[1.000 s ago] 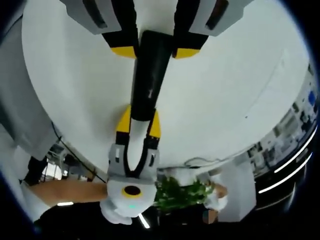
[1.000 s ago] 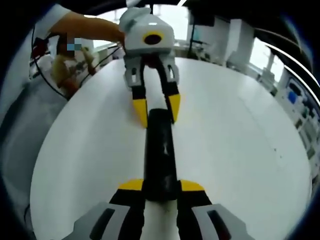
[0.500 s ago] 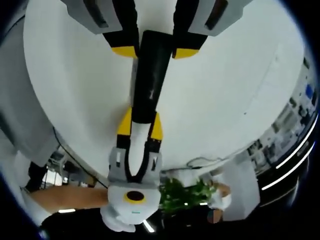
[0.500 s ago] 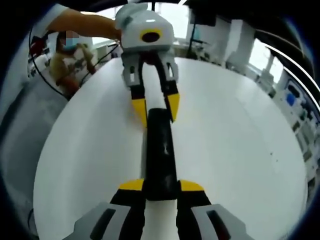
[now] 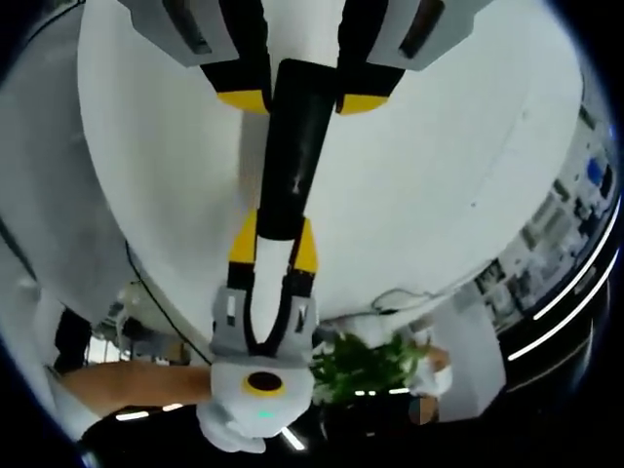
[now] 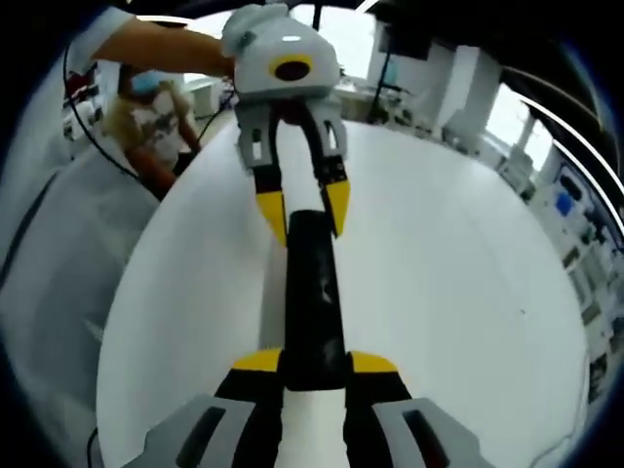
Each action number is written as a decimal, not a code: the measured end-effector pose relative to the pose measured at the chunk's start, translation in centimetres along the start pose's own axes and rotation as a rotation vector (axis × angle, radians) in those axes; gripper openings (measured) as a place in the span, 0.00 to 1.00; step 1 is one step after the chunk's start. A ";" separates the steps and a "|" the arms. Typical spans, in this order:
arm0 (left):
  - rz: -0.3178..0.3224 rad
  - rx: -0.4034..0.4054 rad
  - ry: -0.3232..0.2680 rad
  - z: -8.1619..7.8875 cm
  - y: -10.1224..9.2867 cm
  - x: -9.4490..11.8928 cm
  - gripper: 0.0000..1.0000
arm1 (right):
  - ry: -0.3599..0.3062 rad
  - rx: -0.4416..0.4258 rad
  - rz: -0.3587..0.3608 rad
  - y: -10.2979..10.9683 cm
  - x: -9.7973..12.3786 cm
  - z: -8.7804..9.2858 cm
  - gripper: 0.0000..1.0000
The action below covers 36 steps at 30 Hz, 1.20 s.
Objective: Press the specified remote control buttons in sequence, fully releasing each button before pressing the next.
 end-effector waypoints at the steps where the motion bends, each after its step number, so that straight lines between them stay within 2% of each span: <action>1: -0.002 0.001 0.002 0.0 -0.6 0.0 0.24 | -0.002 0.002 0.001 0.6 0.3 -0.1 0.20; 11: 0.004 0.008 0.017 -0.1 -5.8 -0.1 0.24 | -0.007 0.006 -0.004 5.3 2.1 -0.3 0.20; 22: 0.029 0.026 0.045 1.1 -9.7 -1.4 0.24 | -0.002 0.001 -0.017 9.4 2.3 0.5 0.20; 29: 0.040 0.034 0.054 1.4 -10.7 -2.3 0.24 | 0.007 -0.013 -0.022 10.6 2.1 1.1 0.20; 36: 0.058 0.031 0.091 2.4 -11.2 -3.2 0.24 | 0.024 -0.001 -0.028 11.5 1.5 1.6 0.20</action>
Point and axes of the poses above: the point that each gripper's makers call its tool centre point, and the gripper's own axes: x roughly backward along the fingers, y roughly to its left, z roughly out of its underside, the point moved 4 cm from there along x, roughly backward along the fingers, and after that the axes turned 15 degrees about z, right-handed, at the moved point
